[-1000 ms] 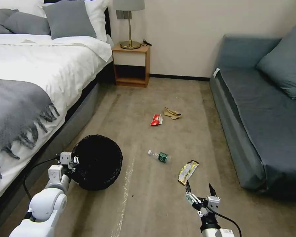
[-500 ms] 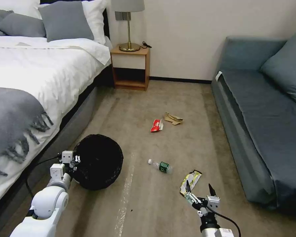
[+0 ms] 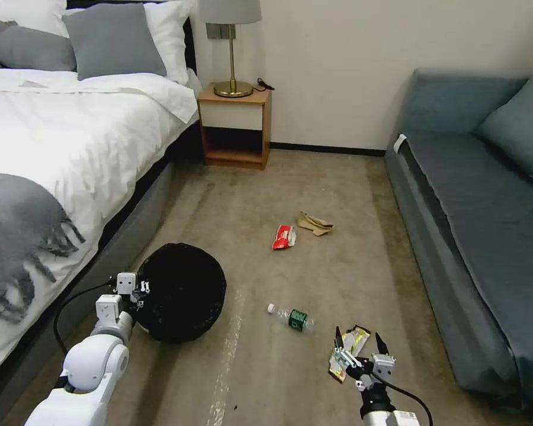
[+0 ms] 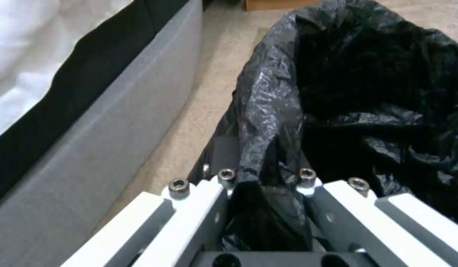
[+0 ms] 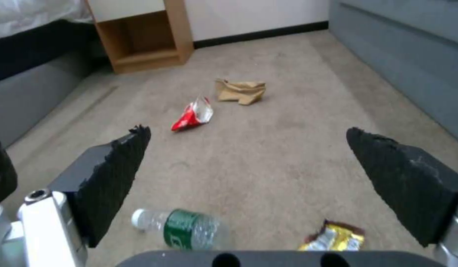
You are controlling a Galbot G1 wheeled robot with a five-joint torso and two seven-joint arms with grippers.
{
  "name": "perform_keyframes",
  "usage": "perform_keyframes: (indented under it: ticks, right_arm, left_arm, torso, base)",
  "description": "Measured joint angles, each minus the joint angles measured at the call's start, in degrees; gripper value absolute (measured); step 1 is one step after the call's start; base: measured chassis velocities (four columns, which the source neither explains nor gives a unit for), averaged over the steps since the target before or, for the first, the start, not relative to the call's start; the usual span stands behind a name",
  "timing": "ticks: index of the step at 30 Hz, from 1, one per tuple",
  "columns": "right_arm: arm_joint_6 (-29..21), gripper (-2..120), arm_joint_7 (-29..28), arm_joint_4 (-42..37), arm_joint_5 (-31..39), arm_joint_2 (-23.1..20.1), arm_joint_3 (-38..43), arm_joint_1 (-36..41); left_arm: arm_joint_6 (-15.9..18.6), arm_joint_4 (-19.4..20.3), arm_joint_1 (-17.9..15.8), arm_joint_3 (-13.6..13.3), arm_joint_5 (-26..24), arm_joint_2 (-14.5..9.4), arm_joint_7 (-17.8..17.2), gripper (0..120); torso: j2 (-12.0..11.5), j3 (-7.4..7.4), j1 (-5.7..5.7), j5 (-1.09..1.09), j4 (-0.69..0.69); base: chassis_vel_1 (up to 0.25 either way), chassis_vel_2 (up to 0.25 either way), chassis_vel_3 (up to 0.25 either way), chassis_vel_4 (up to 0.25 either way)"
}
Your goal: Pick up the trash bin, then pick up the garbage on the floor and place it into the trash bin.
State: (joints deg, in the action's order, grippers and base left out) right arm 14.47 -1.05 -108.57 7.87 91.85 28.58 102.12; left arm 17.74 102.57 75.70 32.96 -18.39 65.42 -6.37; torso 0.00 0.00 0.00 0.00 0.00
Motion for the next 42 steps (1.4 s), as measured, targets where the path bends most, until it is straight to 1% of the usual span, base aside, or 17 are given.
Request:
perform_keyframes:
  ticks: [23, 30, 33, 34, 36, 38, 39, 40, 41, 42]
  right_arm:
    - [0.1, 100, 0.0, 2.2, -0.1, -1.1, 0.2, -1.6]
    - [-0.4, 100, 0.0, 3.0, -0.1, -2.2, 0.0, -2.4]
    - [-1.2, 100, 0.1, 3.6, -0.1, -3.9, -0.2, -3.4]
    - [-1.2, 100, 0.1, 3.6, -0.1, -3.9, -0.2, -3.4]
    - [-2.1, 100, 0.9, 4.2, -0.1, -6.0, -0.2, -4.4]
    - [-2.3, 100, 1.1, 4.3, -0.1, -6.3, -0.2, -4.5]
    - [-3.4, 100, 2.3, 4.8, 0.0, -8.6, -0.2, -5.4]
    - [-3.4, 100, 2.3, 4.8, 0.0, -8.6, -0.2, -5.4]
    - [-4.1, 100, 3.1, 5.0, 0.0, -9.8, -0.3, -6.1]
    - [-6.1, 100, 5.3, 5.5, -0.1, -12.7, -0.8, -8.3]
  left_arm:
    - [-0.7, -1.4, -0.6, -0.4, 2.0, 1.4, 1.1, 5]
    - [-1.0, -1.6, -0.4, -0.2, 2.4, 1.7, 1.3, 5]
    - [-1.0, -1.1, 0.3, 0.1, 2.7, 1.7, 1.4, 5]
    - [-1.0, -1.1, 0.3, 0.1, 2.7, 1.7, 1.4, 5]
    - [-1.0, -0.8, 0.9, 0.5, 3.3, 1.8, 1.9, 5]
    - [-1.0, -0.7, 1.0, 0.6, 3.4, 1.8, 2.0, 5]
    - [-1.0, -0.3, 1.5, 1.0, 3.7, 2.0, 2.5, 5]
    - [-1.0, -0.3, 1.5, 1.0, 3.7, 2.0, 2.5, 5]
    - [-1.2, -0.2, 1.9, 1.2, 4.2, 2.1, 2.7, 5]
    - [-1.8, 0.0, 3.0, 1.4, 5.8, 2.2, 3.2, 5]
  torso:
    - [0.0, 0.0, 0.0, -0.01, 0.0]
    - [0.0, 0.0, 0.0, 0.0, 0.0]
    - [0.0, 0.0, 0.0, 0.0, -0.01]
    - [0.0, 0.0, 0.0, 0.0, -0.01]
    - [0.0, 0.0, 0.0, 0.0, 0.0]
    - [0.0, 0.0, 0.0, 0.0, -0.01]
    - [0.0, 0.0, 0.0, -0.01, -0.01]
    - [0.0, 0.0, 0.0, -0.01, -0.01]
    - [0.0, 0.0, 0.0, 0.0, -0.01]
    - [0.0, 0.0, 0.0, 0.0, 0.0]
  base:
    - [-0.112, 0.118, 0.115, -0.117]
    - [-0.034, 0.044, 0.032, -0.045]
    - [0.0, 0.0, 0.0, 0.0]
    - [0.0, 0.0, 0.0, 0.0]
    - [0.0, 0.0, 0.0, 0.0]
    - [0.0, 0.0, 0.0, 0.0]
    - [0.0, 0.0, 0.0, 0.0]
    - [0.0, 0.0, 0.0, 0.0]
    - [0.0, 0.0, 0.0, 0.0]
    - [0.0, 0.0, 0.0, 0.0]
